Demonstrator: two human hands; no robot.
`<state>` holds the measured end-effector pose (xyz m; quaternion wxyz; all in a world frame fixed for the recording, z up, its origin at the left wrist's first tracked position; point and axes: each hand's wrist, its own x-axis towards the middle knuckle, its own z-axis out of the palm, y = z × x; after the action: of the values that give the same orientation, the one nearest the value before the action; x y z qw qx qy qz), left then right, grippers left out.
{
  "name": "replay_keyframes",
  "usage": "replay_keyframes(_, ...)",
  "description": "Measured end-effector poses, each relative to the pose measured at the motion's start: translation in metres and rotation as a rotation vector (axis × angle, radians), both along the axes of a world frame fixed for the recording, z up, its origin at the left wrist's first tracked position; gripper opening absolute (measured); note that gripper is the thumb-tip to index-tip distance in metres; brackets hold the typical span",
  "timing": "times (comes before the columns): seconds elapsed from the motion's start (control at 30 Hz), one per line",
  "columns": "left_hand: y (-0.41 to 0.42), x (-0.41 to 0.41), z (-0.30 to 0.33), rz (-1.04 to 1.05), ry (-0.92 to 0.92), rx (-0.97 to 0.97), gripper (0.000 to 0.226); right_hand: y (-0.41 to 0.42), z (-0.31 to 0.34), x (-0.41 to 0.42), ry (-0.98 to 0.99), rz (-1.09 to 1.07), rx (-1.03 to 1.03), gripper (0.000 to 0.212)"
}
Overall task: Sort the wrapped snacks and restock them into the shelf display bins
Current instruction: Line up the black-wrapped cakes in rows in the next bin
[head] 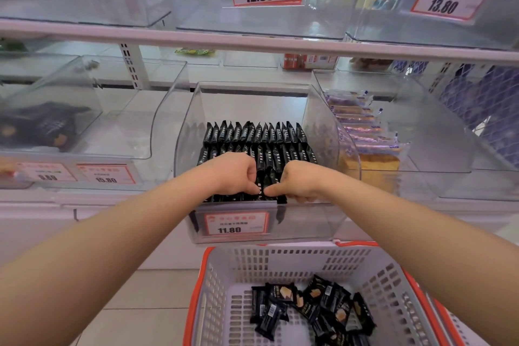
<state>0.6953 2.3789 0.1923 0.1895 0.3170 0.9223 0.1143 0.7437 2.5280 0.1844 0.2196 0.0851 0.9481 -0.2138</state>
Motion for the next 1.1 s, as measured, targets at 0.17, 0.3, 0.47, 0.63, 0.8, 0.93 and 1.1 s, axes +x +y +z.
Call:
replay_keyframes(0.17, -0.005, 0.008, 0.007, -0.054, 0.023, -0.006, 0.014, 0.000, 0.004, 0.004, 0.057, 0.144, 0.042, 0.046)
replay_keyframes(0.3, -0.010, 0.026, 0.028, -0.094, 0.194, -0.033, 0.018, -0.002, 0.027, 0.016, 0.118, 0.273, 0.136, 0.036)
replay_keyframes(0.47, -0.008, 0.084, 0.055, -0.256, 0.480, 0.116, 0.018, 0.014, 0.063, 0.068, 0.468, 0.271, -0.054, 0.018)
replay_keyframes(0.63, 0.007, 0.138, 0.045, -0.341, 0.464, 0.226, 0.017, 0.048, 0.044, 0.148, 0.593, 0.258, -0.163, 0.009)
replay_keyframes(0.8, 0.037, 0.158, -0.032, -0.445, 0.259, -0.116, 0.024, 0.090, -0.036, 0.182, 0.290, 0.084, -0.110, 0.012)
replay_keyframes(0.93, 0.062, 0.166, -0.118, -0.466, 0.135, -0.334, 0.027, 0.120, -0.110, 0.199, -0.012, 0.062, -0.073, 0.012)
replay_keyframes(1.1, 0.085, 0.181, -0.212, -0.541, -0.106, -0.564, 0.028, 0.147, -0.194, 0.224, -0.296, 0.087, -0.024, 0.026)
